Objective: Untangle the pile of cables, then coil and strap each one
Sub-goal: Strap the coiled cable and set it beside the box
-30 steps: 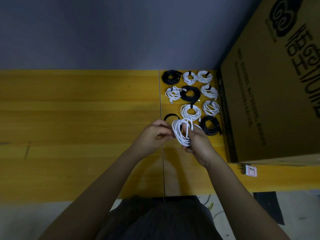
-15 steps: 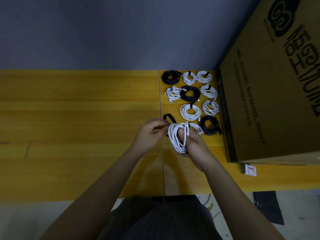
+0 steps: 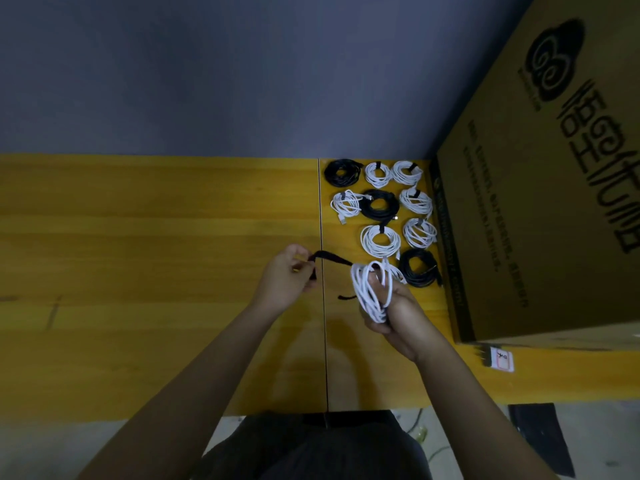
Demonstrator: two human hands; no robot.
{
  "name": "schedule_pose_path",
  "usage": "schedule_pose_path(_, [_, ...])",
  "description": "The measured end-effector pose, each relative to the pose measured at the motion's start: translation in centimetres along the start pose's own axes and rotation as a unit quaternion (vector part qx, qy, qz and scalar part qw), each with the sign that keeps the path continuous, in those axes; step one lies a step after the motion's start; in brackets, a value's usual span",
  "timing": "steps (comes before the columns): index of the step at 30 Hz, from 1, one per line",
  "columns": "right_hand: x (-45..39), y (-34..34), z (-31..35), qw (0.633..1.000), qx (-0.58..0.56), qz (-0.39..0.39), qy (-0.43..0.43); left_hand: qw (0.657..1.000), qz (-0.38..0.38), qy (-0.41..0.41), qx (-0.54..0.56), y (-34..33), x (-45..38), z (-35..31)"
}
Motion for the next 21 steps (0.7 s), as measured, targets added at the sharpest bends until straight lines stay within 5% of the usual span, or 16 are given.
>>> schedule_pose_path(7, [-1.2,-1.0,1.3,0.997,-0.048,0.047,0.028,0.989,-0.009,-0.044,-0.139,0.3,0.0,-0.1])
schedule_pose_path(21, [-3.3,-4.7,2.3,0.961,0.27,-0.004,0.067,0.985,0.078,-0.002,0.156,0.3,1.9,-2.4])
Point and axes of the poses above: each hand's wrist, its own x-axis away from the middle knuckle, its own y-axis out of the back of the hand, z = x × y, the point moved 1 cm from there along -x, towards the middle knuckle, and after that the axes turned 12 degrees about y, right-handed, at the moved point
